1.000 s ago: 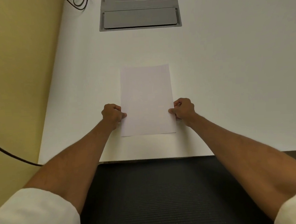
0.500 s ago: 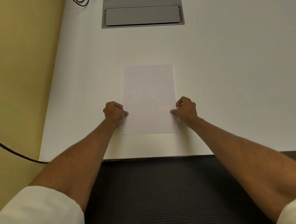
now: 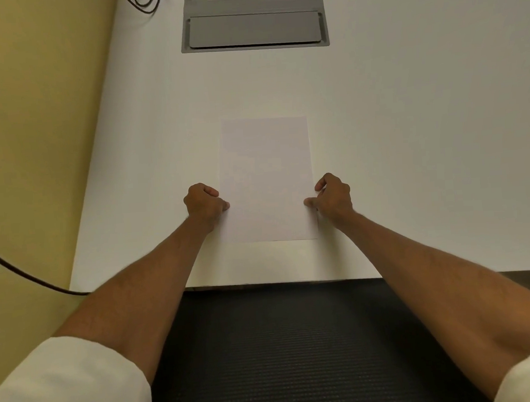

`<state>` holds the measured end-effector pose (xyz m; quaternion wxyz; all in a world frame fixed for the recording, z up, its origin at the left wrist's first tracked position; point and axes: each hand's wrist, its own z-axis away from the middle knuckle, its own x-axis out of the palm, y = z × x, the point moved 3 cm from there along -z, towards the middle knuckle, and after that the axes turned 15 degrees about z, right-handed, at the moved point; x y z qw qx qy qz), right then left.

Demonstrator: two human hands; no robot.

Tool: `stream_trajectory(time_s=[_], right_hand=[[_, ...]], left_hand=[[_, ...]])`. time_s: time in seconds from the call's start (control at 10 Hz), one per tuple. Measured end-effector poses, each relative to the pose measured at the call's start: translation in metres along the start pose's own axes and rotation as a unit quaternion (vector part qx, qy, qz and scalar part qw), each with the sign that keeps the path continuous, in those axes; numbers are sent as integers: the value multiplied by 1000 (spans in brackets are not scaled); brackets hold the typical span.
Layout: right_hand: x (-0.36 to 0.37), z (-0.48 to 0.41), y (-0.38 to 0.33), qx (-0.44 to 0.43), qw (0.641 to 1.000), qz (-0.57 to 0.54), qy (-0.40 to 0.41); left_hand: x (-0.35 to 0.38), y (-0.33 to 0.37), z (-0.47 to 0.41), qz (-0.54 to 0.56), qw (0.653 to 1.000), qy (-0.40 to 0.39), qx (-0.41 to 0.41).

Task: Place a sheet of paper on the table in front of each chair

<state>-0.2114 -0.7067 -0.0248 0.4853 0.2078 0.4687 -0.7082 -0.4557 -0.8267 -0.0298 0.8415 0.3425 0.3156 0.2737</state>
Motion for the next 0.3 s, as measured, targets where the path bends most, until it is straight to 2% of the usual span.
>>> stream_trajectory(time_s=[0.2,0.3], right_hand=[[-4,0,6,-9,1000,10,4],[-14,6,2,-12,998,63,22]], left_hand=[[-7,0,2,-3,1000,4,-8],[-15,8,5,-10,999,22,33]])
